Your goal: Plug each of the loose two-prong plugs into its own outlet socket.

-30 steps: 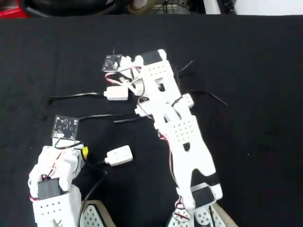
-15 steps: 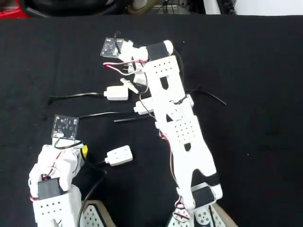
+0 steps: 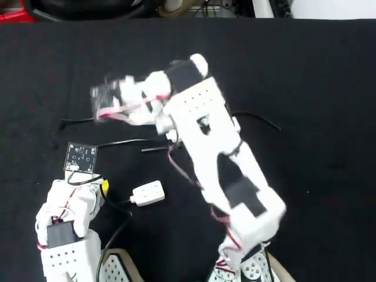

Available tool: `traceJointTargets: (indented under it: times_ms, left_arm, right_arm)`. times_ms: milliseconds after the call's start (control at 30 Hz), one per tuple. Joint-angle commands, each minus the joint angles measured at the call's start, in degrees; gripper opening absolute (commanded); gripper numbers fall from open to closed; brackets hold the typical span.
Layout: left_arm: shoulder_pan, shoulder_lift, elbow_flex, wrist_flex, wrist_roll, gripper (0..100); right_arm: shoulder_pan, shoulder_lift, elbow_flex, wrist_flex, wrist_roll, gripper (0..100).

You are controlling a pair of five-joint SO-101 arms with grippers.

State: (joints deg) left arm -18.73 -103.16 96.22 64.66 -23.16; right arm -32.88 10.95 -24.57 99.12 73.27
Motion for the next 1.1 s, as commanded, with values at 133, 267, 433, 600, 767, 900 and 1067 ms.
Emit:
traceJointTargets:
  times_ms: [133, 267, 433, 600, 767, 900, 1067]
  left_arm:
    - [0.0, -0.5, 0.3, -1.1, -0.7, 27]
    - [0.0, -0.5, 0.3, -1.1, -0.7, 27]
    - [0.0, -0.5, 0.3, -0.9, -0.7, 27]
    - [0.0, -0.5, 0.3, -0.9, -0.7, 27]
    - [0.0, -0.5, 0.3, -0.9, -0.7, 27]
    - [0.0, -0.5, 0.3, -0.9, -0.7, 27]
    - [0.0, -0.5, 0.3, -1.0, -0.7, 27]
  right_arm:
    - [1.0, -12.6, 41.7, -16.4, 3.9, 1.5]
    - [0.8, -21.4, 53.4, -23.2, -3.2, 1.5]
    - [0.9, -34.2, 56.1, -28.3, -37.5, 1.5]
    - [-1.1, -37.1, 63.1, -34.5, -68.0, 6.6]
    - [-1.1, -31.4, 68.2, -39.0, -88.1, 17.9]
    - [0.1, -24.6, 66.6, -39.8, -94.8, 15.6]
    - [8.4, -19.9, 56.7, -35.4, -71.0, 15.6]
